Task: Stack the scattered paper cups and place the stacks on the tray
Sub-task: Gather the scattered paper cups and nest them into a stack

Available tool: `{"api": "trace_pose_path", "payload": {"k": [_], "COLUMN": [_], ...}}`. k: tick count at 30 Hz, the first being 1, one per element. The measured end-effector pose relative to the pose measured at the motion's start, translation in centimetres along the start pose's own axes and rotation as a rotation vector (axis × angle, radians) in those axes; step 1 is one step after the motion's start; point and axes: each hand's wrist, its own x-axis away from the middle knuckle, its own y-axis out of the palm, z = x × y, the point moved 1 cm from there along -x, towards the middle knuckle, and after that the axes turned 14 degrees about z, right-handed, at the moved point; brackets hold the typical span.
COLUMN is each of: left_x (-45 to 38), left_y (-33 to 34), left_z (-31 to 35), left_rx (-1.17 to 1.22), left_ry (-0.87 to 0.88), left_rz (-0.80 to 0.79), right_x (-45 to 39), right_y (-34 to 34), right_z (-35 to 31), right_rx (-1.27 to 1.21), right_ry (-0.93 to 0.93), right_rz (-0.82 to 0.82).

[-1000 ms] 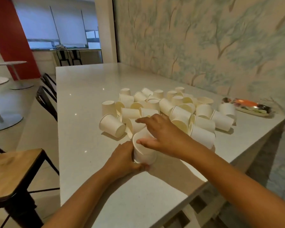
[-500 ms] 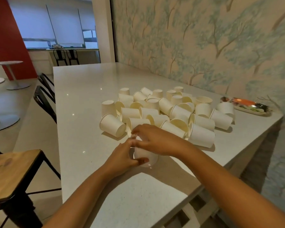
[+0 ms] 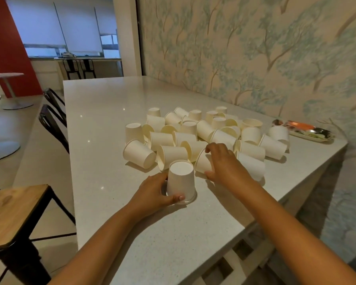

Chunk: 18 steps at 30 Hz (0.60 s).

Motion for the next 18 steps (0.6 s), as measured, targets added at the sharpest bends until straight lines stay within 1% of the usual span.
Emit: {"api": "trace_pose_path", "payload": {"k": [3,7,10,13,15,18], "left_x": [-0.1,-0.2,-0.1,0.1,0.0,-0.1], "left_y": [0.0,0.0,0.1,0.2,0.4,0.3], "left_z": [0.0,-0.3,-0.3,-0.1,-0.2,-0.5], "left_rx": [-0.001,-0.009,-0.044,-0.165,-0.228,-0.248], "left_ry": [0.009,0.017,0.033,0.123,0.182,0.176], "left_rz": [-0.004,0.008,0.012,0.04,0.054,0.058], "right_x": [-0.1,0.2,0.5,0.0,-0.4,-0.8], "right_y": [0.2,0.6,0.0,-2.0,-3.8,-6.5], "right_z": [0.3,0.2,0.2,0.1,-0.2,-1.1], "right_rx": [0.016,0.052,-0.017,-0.132,-0.258,-0.361], "right_ry": [-0.008,-0.054,-0.024,0.042,0.096,0.124], "right_rz": [-0.002,-0.066,-0.076,-0.009,0.057,0.117]}}
